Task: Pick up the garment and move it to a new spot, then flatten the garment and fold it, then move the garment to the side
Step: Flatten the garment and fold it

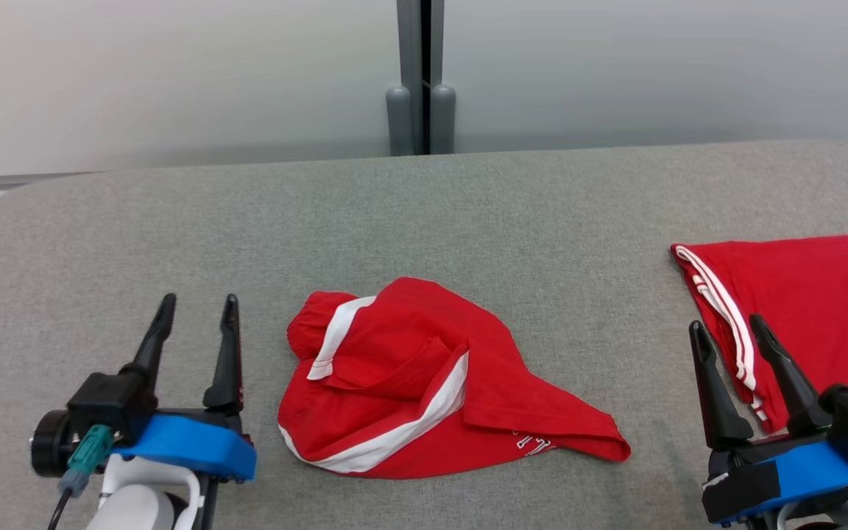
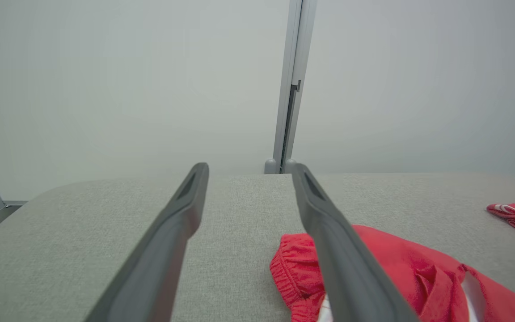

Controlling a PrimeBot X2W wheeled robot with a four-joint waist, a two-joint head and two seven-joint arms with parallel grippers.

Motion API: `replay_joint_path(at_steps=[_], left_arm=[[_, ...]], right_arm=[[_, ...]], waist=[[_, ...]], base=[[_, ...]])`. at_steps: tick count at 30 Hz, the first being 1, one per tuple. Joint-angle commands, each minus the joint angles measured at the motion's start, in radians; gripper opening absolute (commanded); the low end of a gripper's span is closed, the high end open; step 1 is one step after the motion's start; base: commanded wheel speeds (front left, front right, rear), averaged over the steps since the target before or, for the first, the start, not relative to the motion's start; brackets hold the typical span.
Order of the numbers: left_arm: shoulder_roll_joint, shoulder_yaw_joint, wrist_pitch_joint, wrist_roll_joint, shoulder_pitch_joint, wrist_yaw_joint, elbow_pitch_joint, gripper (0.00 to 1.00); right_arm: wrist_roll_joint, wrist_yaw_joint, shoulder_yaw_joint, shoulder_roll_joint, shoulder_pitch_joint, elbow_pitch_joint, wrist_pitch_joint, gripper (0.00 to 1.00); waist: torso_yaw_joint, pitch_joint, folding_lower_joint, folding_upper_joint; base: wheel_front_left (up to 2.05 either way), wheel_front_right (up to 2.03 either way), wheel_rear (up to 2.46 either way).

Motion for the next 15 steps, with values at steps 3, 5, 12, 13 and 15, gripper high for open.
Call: replay_joint_path(at_steps=[3,5,12,13,15], left_arm=[[0.04,0.023,-0.024,0.026,0.064,0.02,-0.077,1.0],[0.06,0.025,-0.027,0.039,0.095,0.029,-0.107,1.0],[0.09,0.031,0.001,0.018,0.185,0.045,-0.169,1.0],[0.09,0.031,0.002,0.015,0.193,0.045,-0.174,1.0],[0.09,0.03,0.006,0.008,0.203,0.048,-0.18,1.0]], right_arm=[[-0.011,0.0,0.003,-0.009,0.028,-0.019,0.022,1.0],[-0.014,0.0,0.006,-0.01,0.041,-0.023,0.032,1.0],[-0.014,0.0,0.009,-0.013,0.068,-0.033,0.057,1.0],[-0.014,0.0,0.008,-0.013,0.072,-0.035,0.061,1.0],[-0.014,0.0,0.008,-0.013,0.076,-0.039,0.064,1.0]], waist=[[0.015,-0.026,0.0001,0.0],[0.019,-0.038,0.0001,0.0],[0.023,-0.062,0.0001,0.0],[0.023,-0.063,0.0001,0.0],[0.023,-0.064,0.0001,0.0]], base=[[0.0,0.0,0.0],[0.0,0.0,0.0],[0.0,0.0,0.0],[0.0,0.0,0.0],[0.0,0.0,0.0]])
